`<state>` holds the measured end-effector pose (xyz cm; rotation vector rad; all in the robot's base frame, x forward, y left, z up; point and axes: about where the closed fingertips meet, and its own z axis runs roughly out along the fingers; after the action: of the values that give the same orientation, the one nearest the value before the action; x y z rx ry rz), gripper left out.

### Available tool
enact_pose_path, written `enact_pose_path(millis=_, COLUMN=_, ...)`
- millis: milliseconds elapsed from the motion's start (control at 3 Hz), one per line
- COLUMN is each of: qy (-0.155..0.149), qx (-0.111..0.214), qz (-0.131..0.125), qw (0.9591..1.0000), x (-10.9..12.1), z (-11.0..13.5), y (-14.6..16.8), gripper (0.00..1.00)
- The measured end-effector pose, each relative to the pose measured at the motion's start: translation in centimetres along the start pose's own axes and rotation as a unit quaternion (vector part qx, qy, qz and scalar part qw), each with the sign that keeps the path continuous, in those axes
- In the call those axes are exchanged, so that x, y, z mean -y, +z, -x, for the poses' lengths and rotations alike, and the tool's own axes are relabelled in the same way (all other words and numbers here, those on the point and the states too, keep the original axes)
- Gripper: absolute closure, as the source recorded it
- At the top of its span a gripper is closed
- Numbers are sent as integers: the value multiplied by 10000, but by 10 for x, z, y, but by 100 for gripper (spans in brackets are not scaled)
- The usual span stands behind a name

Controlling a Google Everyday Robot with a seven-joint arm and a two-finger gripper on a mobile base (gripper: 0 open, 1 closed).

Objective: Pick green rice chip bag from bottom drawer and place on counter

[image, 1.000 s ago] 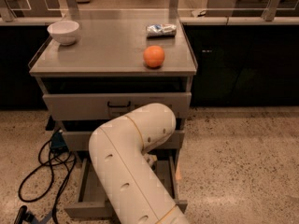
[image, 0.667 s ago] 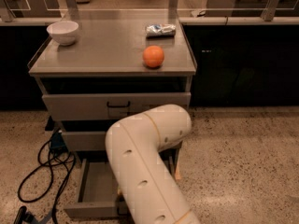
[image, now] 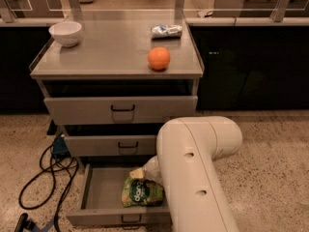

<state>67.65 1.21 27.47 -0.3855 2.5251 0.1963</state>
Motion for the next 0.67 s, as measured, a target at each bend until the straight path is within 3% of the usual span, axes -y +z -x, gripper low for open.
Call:
enact_pose_path(millis=333, qy=0, qx=0, qz=0, qw=10000, x=0, z=0, y=0, gripper=0)
enact_pose_path(millis=667, qy=-150, qx=126, qz=219, qw=9996, x=3, z=-3, y=-2, gripper=0)
